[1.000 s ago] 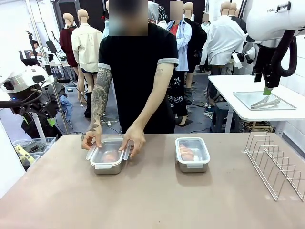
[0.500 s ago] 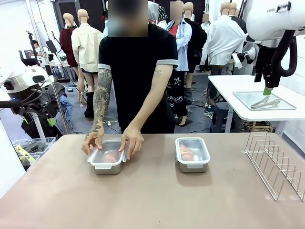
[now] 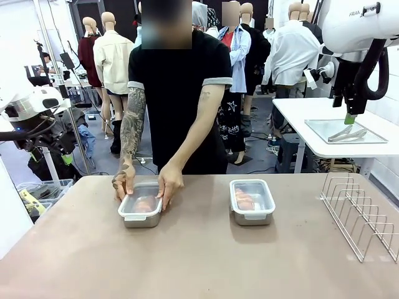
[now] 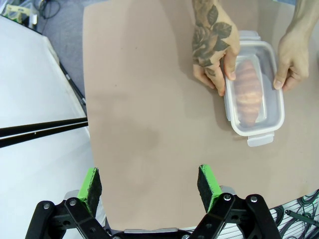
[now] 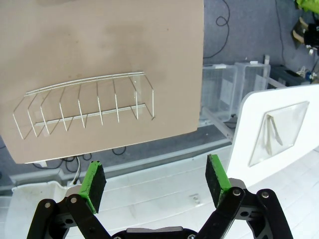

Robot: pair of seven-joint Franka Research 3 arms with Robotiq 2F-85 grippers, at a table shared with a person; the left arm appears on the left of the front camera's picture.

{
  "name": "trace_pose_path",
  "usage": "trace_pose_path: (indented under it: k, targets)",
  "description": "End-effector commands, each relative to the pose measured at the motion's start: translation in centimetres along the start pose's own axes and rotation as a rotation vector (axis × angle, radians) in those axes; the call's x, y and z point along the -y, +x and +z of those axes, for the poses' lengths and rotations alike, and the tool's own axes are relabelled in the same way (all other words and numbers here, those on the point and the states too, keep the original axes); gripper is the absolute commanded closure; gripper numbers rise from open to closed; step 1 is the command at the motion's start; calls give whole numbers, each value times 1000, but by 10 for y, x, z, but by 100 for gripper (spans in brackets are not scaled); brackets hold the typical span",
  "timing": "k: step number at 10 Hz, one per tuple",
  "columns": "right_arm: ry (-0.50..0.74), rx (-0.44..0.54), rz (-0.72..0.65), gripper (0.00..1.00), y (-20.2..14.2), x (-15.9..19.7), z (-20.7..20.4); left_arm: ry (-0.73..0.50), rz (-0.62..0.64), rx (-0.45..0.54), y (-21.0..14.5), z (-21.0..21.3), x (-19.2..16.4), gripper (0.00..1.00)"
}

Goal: Place the bread in airtight containers.
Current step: Release when the human grabs the Airtight Container lid.

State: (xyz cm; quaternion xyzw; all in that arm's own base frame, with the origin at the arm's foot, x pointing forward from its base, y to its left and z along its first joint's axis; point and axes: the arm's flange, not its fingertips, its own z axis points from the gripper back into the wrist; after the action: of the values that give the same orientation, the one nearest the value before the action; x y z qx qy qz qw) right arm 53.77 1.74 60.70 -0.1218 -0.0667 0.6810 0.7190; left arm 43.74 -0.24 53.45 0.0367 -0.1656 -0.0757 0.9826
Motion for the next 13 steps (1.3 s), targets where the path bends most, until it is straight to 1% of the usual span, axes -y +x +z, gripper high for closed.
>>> trace_pose_path:
  k: [1,13]
  targets:
    - [9,-7,-17,0,1,1,-1,-2,4,10,1,0,-1,0]
    - [9,-7,-17,0,1,1,-1,-2,4,10,1,0,-1,0]
